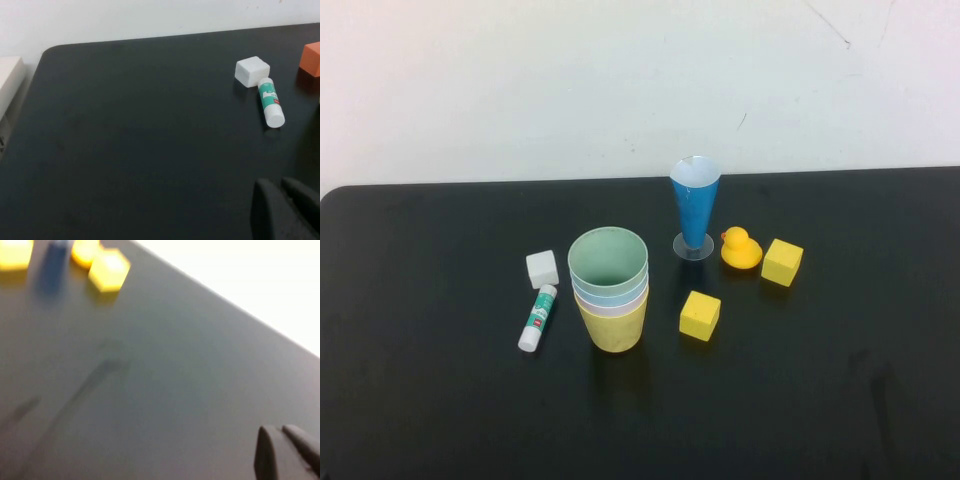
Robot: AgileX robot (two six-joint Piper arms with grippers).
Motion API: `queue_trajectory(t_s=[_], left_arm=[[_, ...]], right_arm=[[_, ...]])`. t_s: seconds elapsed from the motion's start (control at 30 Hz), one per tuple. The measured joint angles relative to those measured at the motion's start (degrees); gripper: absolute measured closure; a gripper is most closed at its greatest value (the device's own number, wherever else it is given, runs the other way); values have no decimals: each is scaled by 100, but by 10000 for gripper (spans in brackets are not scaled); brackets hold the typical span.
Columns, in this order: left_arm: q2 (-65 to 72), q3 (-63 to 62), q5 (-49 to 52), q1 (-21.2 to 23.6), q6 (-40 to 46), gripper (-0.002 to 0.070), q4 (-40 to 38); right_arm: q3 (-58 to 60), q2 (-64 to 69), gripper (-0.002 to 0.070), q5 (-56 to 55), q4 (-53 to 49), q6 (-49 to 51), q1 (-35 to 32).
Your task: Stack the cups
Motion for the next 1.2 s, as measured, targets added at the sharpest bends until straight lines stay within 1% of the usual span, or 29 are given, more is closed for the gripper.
queue_trajectory(t_s=[0.13, 0.3, 0.6, 0.7, 0.87, 0.97, 1.2], left_arm=[[0, 0, 10, 0, 0, 674, 0], [0, 0, 10, 0, 0, 674, 0], [0, 0, 10, 0, 14, 674, 0], [0, 0, 10, 0, 14, 674, 0], [0, 0, 10, 0, 14, 674, 0], [0, 0, 10, 0, 14, 674, 0], [0, 0, 10, 0, 14, 674, 0]], right_arm=[[596, -392, 678, -283, 0, 267, -36], [655, -475, 678, -535, 84, 554, -99], [654, -475, 678, -549, 344, 609, -109], [676, -475, 678, -644, 354, 1039, -109], [685, -475, 678, -678, -197, 2452, -109], [685, -475, 678, -678, -355, 2977, -129], [685, -475, 678, -678, -612, 3238, -566]])
